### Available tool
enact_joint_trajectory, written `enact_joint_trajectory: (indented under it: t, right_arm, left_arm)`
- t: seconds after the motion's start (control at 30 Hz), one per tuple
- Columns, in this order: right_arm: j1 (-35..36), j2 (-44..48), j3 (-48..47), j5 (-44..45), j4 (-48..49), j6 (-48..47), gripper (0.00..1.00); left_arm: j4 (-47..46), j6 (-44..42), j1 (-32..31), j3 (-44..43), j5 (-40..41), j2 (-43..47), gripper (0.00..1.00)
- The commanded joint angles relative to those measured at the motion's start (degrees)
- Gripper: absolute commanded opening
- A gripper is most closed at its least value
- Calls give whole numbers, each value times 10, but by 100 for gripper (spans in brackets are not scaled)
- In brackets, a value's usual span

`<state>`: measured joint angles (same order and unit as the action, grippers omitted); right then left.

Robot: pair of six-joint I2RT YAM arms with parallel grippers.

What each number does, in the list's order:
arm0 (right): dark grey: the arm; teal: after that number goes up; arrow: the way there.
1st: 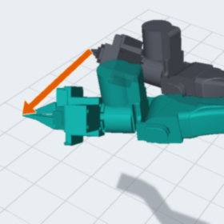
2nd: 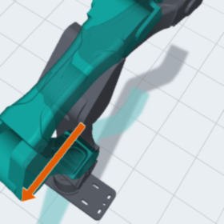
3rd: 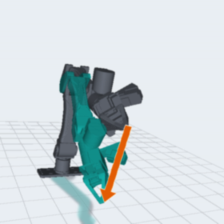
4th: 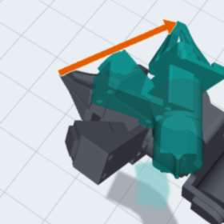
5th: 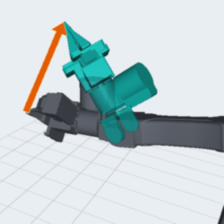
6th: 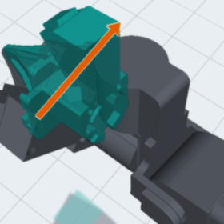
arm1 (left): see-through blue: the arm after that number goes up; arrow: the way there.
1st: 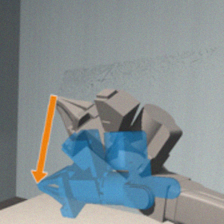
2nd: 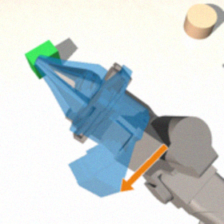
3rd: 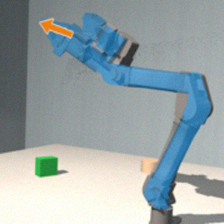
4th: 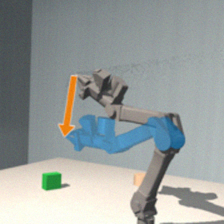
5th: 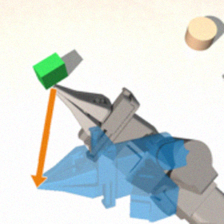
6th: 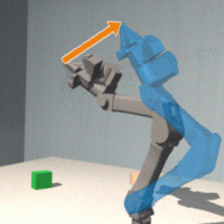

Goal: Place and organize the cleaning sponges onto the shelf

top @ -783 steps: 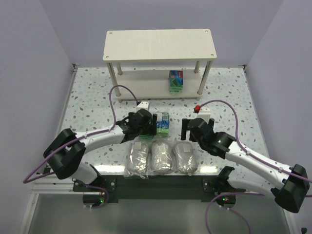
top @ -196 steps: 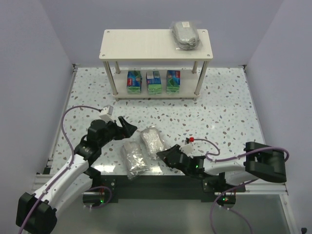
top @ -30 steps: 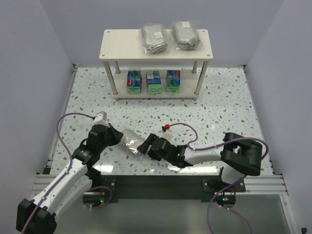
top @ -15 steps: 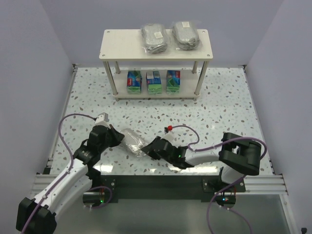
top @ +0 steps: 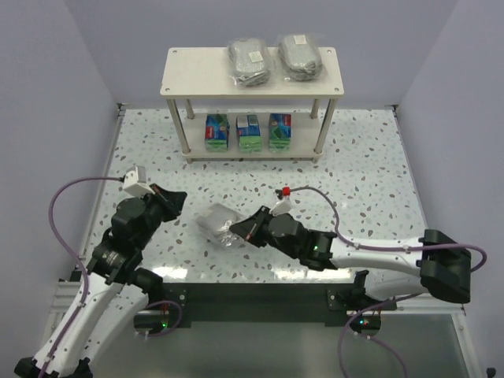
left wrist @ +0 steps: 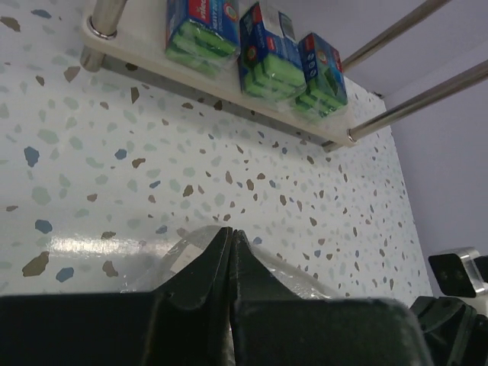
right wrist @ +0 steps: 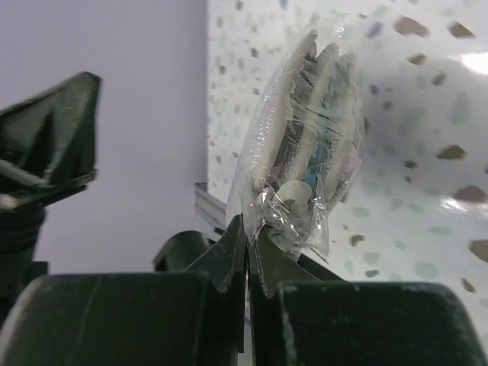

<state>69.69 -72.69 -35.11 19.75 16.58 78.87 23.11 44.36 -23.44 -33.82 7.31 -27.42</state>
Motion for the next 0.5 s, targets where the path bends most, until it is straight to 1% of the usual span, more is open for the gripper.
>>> enact_joint_trajectory:
  t: [0.0, 0.07, 0.1, 0.2, 0.23, 0.3, 0.33, 0.37, 0.4, 0.47]
  right_arm:
    - [-14, 51, -79, -5, -34, -81, 0]
    - [-32, 64, -129, -13, -51, -119, 0]
    - [-44, 64, -170, -22, -60, -132, 0]
    - [-68, 51, -242, -31, -88, -187, 0]
    - [-75, 46, -289, -33, -95, -209, 0]
    - [-94, 21, -338, -42, -97, -231, 0]
    - [-97, 9, -389, -45, -104, -250, 0]
    - [-101, -15, -415, -45, -108, -260, 0]
    - [-110, -30, -463, -47, -113, -264, 0]
    - [-118, -56, -506, -47, -113, -275, 0]
  left_arm:
    - [57, -5, -2, -42, 56, 21, 4]
    - [68, -4, -2, -54, 70, 30, 4]
    - [74, -3, -2, -54, 78, 39, 4]
    - [83, 1, -2, -52, 87, 50, 4]
    - [86, 2, -2, -50, 87, 51, 4]
    - [91, 6, -2, -49, 86, 54, 4]
    - [92, 6, -2, -48, 85, 54, 4]
    - [93, 6, -2, -48, 84, 55, 3]
    - [95, 6, -2, -48, 84, 56, 3]
    - [96, 5, -2, -48, 82, 57, 2]
